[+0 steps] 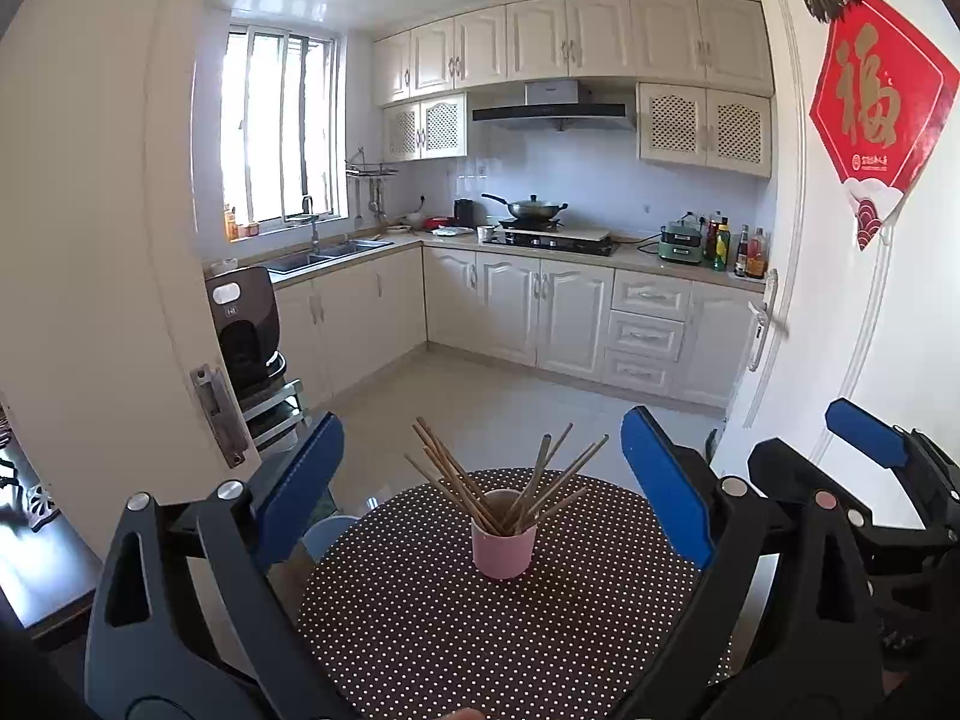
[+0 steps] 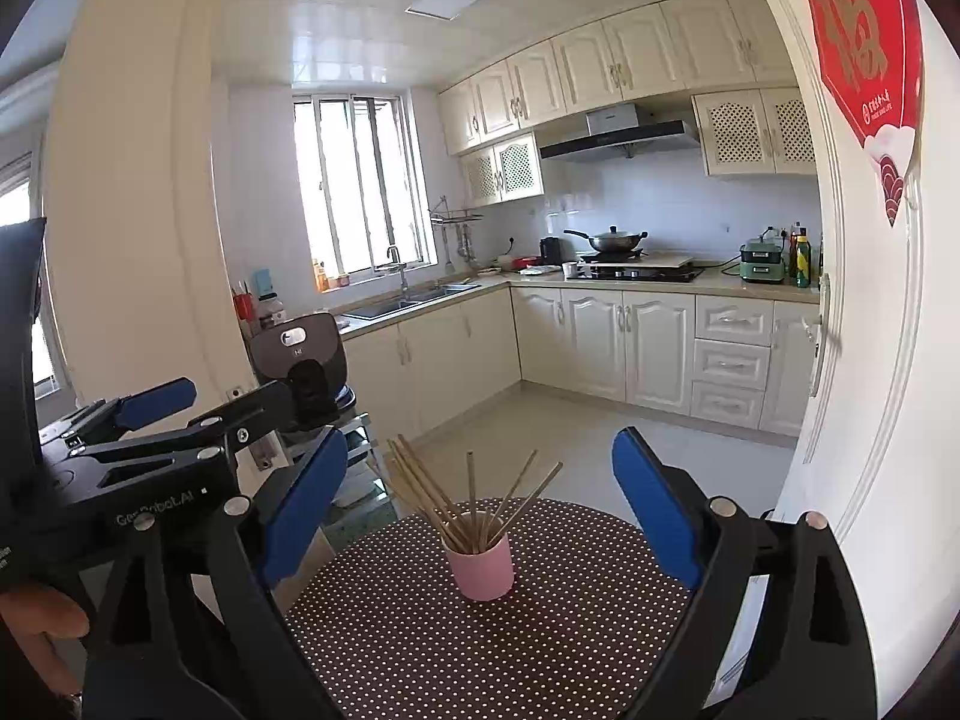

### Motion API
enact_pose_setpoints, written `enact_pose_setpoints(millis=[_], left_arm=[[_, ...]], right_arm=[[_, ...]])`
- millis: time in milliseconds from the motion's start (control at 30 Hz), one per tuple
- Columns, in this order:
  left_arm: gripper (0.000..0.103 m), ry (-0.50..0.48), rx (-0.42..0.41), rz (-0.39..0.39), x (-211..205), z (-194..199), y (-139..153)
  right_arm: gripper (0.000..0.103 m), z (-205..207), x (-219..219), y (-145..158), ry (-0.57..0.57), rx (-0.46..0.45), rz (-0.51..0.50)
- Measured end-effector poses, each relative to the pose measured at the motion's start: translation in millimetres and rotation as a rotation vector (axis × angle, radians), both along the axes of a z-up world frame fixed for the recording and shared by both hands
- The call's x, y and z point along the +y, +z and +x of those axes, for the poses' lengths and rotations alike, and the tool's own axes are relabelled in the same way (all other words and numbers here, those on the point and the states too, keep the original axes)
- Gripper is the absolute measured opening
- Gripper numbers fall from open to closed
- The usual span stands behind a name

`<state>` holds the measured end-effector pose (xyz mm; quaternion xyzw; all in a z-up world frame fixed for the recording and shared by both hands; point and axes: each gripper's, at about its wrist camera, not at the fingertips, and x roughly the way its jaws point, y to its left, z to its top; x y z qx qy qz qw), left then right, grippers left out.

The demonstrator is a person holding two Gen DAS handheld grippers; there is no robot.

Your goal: Organize utensils

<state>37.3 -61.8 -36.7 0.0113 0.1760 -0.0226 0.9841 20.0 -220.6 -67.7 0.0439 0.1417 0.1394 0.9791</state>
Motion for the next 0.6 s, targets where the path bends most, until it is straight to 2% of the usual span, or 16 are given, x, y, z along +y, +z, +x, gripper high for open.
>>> enact_pose_setpoints(millis=[200, 600], left_arm=[[0.092, 0.016, -0.013, 0.007, 1.4, -1.8, 0.4], [0.093, 0.023, -0.017, 0.017, -1.0, -3.0, -2.1]], right_arm=[[0.093, -2.5, 4.3, -1.2, -0.006, -0.011, -0.029], [0.094, -1.8, 2.5, -0.6, -0.012, -0.012, -0.033]])
